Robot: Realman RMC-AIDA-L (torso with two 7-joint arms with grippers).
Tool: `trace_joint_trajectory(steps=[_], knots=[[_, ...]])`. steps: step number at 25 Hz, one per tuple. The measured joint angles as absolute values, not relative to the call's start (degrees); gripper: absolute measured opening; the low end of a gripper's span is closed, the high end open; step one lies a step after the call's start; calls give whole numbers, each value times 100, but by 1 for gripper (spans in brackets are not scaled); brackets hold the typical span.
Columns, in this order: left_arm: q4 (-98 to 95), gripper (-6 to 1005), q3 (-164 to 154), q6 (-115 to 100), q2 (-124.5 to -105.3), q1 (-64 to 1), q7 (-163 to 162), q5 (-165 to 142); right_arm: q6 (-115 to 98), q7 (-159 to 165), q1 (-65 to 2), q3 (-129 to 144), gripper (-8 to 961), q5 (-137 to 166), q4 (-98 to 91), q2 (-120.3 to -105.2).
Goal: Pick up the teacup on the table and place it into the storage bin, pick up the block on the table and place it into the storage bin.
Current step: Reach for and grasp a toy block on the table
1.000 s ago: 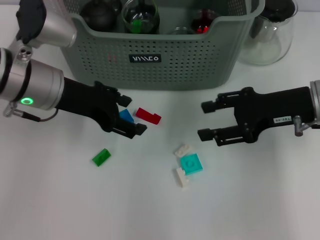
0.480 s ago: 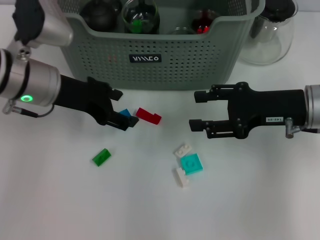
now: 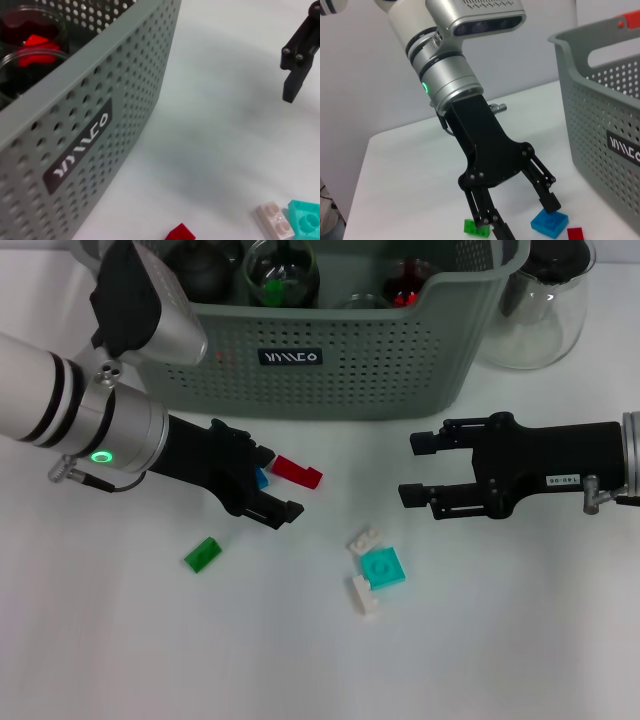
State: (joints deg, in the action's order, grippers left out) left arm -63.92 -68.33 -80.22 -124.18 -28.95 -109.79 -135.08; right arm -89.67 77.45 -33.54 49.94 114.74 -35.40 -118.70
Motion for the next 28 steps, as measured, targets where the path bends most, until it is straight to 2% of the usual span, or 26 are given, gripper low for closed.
trace_joint_trajectory(steps=[9, 14, 20, 28], knots=[[-6424, 853, -6773, -8017, -12382, -2920, -11004, -13844, -9026, 8383, -3560, 5020, 769, 11685, -3657, -11835], [-6440, 851, -6772, -7950, -12398, -2929, -11005, -13941, -9044, 9139, -3816, 5033, 849, 12309, -3988, -11826], [-6432, 849, -6796, -7735, -12412, -2928, -11099, -14046, -9033, 9657, -3976, 5036, 946, 12783, -4453, -11920], [-6634, 846, -7186, -7565, -12419, -3167, -11868, -14692, -8999, 9831, -4066, 5036, 940, 12845, -4591, -11988]])
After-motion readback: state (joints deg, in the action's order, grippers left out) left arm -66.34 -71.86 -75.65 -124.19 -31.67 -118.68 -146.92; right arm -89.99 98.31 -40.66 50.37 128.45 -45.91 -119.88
